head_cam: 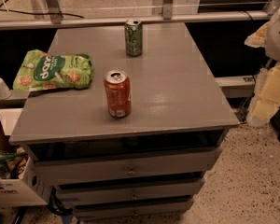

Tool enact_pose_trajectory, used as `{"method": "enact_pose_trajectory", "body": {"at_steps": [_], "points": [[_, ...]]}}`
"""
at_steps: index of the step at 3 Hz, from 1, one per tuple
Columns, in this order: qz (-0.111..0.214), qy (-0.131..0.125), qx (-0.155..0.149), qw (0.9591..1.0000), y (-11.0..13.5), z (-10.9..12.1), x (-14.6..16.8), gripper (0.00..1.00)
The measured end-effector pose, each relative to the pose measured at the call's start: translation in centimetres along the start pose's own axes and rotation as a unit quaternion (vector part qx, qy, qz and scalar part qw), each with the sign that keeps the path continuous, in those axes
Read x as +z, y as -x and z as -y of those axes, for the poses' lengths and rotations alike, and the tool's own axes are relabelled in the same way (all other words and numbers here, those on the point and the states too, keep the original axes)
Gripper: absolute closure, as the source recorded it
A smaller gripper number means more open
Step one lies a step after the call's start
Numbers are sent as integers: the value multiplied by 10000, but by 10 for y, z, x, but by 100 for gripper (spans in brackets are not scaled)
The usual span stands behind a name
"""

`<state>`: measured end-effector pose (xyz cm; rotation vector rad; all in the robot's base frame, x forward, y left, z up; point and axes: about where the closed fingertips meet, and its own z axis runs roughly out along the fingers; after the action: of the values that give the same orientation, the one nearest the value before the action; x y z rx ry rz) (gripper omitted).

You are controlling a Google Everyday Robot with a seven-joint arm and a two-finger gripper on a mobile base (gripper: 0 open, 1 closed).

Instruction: Knock green can over

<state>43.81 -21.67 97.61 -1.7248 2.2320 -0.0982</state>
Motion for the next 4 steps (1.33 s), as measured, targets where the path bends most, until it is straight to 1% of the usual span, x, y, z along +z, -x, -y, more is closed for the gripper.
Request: {"method": "enact_pose_trajectory", "body": {"at_steps": [1, 2, 3, 4], "points": [[0, -1, 0, 10000, 0, 0, 0, 0], [115, -102, -37, 9999, -3, 4, 7, 0], [466, -163, 23, 9988, -1, 12, 27, 0], [1027, -168, 241, 9943, 8, 33, 58, 0]]}}
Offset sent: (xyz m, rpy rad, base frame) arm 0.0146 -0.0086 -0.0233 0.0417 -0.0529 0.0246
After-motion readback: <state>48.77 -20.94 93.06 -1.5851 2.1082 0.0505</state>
